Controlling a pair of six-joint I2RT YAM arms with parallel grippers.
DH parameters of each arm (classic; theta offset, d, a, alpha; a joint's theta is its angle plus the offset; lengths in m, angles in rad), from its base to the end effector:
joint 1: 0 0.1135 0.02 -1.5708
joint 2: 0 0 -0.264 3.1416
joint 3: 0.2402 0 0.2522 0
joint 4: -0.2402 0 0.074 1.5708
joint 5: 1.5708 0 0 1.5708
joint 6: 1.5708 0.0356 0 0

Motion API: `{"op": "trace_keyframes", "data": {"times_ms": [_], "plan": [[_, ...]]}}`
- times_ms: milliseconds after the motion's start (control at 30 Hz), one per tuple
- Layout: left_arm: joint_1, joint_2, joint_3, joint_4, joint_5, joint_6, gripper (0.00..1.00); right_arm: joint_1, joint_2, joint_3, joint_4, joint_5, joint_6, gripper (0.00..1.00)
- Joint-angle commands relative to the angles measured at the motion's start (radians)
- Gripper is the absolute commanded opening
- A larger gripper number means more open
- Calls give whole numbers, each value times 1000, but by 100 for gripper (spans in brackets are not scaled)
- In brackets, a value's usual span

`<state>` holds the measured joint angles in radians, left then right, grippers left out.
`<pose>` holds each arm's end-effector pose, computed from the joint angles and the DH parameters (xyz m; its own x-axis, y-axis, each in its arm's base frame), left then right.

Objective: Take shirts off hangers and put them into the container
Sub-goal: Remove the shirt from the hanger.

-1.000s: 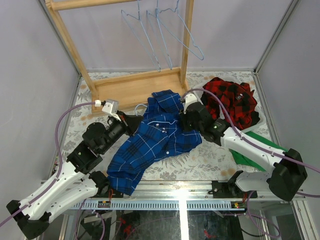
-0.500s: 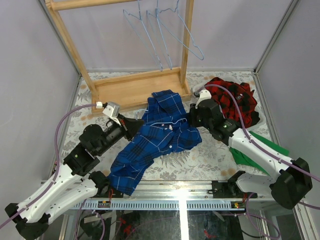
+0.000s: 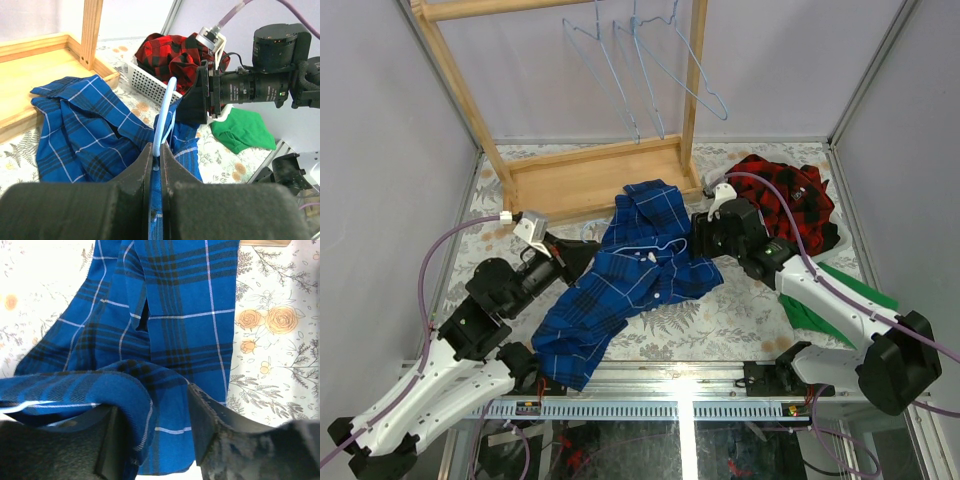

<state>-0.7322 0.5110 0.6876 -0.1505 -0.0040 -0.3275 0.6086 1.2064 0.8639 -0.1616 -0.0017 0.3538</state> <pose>0.0967 -0.0867 0.3476 -0.1957 -0.2566 -0.9465 0.6364 0.7011 -0.3217 0.2238 0.1560 0.2815 -0.5703 0.0249 -0.8211 -0.4001 0.8645 0.3041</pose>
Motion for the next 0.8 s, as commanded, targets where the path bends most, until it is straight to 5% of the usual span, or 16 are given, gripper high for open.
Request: {"op": "trace_keyframes", "data": {"times_ms": [0,767], "plan": [[3,-18,5,120,-20,-8,0,-26,-35,-23,48,-114,-78,57],[3,-164,-61,236,-80,-64,0,-130,-142,-254,427,-606,-107,70]]}}
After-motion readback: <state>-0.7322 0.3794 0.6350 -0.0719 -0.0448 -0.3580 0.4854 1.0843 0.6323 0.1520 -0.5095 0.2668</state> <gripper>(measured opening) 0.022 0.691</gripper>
